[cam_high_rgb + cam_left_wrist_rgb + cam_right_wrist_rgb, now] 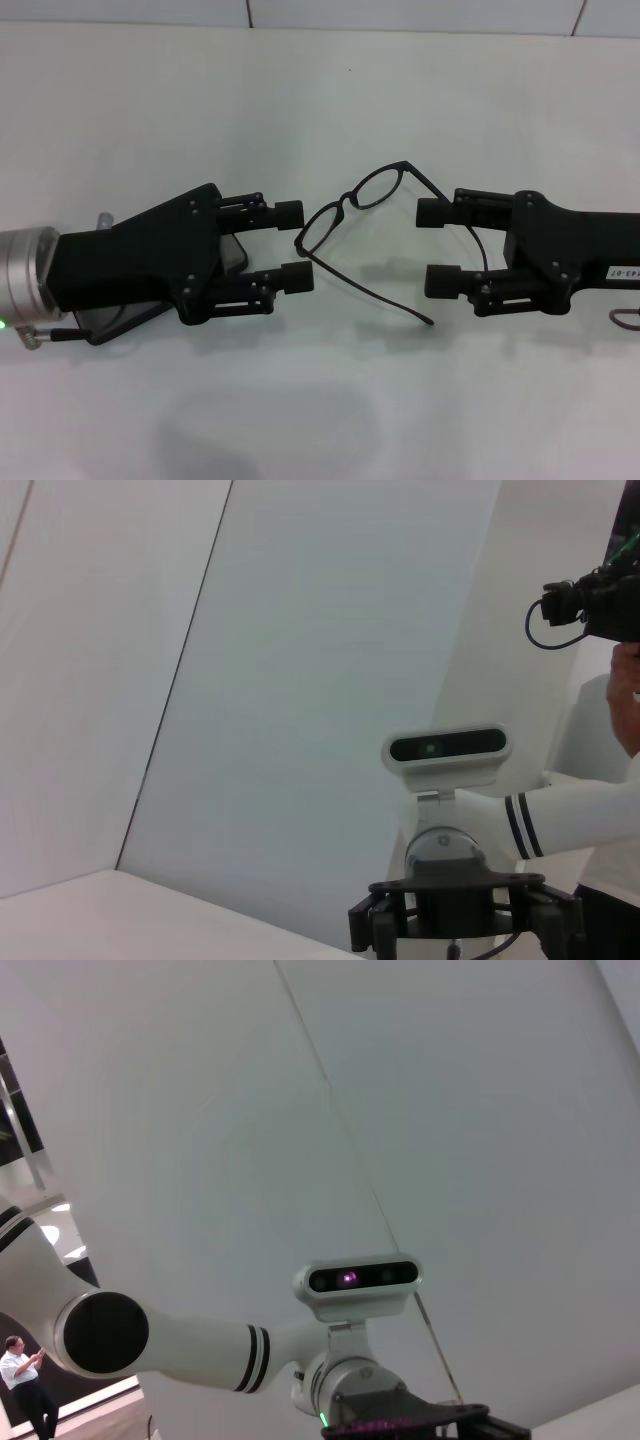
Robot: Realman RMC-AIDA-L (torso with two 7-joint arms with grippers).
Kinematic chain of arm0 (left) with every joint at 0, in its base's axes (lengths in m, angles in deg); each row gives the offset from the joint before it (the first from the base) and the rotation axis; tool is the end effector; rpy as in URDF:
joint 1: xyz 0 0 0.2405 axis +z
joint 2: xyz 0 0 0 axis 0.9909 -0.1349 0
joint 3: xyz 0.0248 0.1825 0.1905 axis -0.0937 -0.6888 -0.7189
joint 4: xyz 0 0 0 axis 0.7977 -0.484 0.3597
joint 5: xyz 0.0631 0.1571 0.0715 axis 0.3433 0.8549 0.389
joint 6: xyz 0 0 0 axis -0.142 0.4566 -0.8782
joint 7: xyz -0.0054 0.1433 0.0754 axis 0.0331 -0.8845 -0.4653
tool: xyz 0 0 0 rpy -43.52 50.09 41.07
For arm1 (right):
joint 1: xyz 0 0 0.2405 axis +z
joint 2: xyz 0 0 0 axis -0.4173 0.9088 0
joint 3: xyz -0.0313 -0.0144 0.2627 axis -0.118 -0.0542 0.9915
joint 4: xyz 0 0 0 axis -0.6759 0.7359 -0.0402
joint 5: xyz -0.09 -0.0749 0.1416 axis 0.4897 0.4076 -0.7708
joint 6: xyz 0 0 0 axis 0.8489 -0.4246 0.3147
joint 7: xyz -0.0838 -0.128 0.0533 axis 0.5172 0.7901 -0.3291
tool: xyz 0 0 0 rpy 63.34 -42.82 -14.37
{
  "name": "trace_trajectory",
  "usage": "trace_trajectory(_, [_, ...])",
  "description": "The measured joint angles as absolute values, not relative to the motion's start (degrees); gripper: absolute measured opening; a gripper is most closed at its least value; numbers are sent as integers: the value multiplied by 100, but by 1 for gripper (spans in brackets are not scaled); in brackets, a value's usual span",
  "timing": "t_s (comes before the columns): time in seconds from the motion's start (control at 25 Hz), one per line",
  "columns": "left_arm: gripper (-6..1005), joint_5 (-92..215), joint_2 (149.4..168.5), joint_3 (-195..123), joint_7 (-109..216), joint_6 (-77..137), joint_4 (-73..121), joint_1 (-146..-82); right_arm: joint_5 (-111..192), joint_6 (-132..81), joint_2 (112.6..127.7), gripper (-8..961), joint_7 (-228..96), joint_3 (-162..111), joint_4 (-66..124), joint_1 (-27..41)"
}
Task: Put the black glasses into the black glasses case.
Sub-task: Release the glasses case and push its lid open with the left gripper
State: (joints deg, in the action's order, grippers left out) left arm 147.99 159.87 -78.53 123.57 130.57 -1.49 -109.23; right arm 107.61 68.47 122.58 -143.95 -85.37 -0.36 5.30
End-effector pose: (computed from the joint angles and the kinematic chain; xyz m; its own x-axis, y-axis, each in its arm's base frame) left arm -0.2225 0.2623 -0.0070 0.6438 0.2781 0.7129 0.2844 -0.9518 0.1144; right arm 0.1810 0.2804 -0.0156 0.6558 -0.3187 -0.6844 -0.2348 -0.9477 0.2163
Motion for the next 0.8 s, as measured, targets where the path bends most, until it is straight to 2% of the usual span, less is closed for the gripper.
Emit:
trace_trajectory(0.56, [724,14588,15996,-7844,12360,13063,-150,-10904,10753,6892,12260,844,-14389,-8431,-48,455])
trace_trajectory(0.8, [722,14170,16028,-7459,13229,13024,-1035,-10701,10753,7537,12231,844,-14065,-7428,-424,-115])
